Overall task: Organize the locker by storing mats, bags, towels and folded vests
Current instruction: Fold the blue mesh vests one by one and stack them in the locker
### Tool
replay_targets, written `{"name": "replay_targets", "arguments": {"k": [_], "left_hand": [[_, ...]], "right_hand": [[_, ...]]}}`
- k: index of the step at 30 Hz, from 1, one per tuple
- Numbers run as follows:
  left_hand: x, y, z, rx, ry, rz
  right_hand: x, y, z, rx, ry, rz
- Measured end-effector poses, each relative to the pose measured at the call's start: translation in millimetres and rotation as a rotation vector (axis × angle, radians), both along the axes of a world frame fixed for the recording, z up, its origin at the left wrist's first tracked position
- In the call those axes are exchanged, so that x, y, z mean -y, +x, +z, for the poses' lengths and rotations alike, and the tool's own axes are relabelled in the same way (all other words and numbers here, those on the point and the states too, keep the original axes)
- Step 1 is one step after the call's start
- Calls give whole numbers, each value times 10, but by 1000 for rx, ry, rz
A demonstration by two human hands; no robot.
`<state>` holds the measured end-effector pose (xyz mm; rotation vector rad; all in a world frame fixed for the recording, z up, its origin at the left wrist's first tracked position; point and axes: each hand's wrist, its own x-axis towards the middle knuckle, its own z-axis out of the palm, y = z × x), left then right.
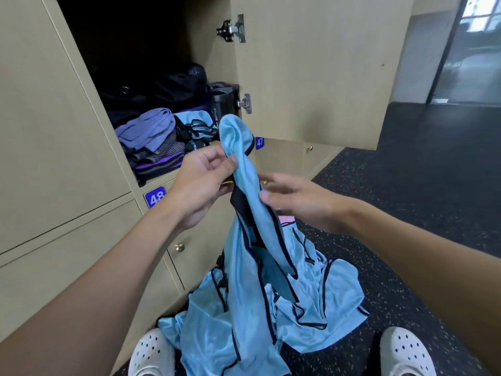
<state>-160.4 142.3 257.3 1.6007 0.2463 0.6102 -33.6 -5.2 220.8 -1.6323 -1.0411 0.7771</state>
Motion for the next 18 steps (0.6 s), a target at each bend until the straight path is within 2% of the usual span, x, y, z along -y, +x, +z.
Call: {"name": "replay_targets", "arguments": {"k": [2,6,9,11,13,14,16,18], "left_hand": [[-23,-19,21,-2,-36,21],[-176,-57,37,-88,-75,201],[-206,-87,103,-127,93,330],[-128,-112,112,-153,284,138],[-1,-136,48,-321,421,-147],[35,-130,-5,-378,438,-222],[64,-84,-124,-370,379,-220],[48,-34,-162,-327,411,-115]], "right_hand": [[15,-20,-33,82,-38,-1],[-60,-91,22,146,44,-202],[-93,-105,85,172,112,-300],[-127,-150,118,154,125,-313],[-176,-209,141,120,142,-301],[-195,-226,148,104,161,-303],[-217,-230,156,65,189,-320],[-222,-230,167,36,198,-309]]}}
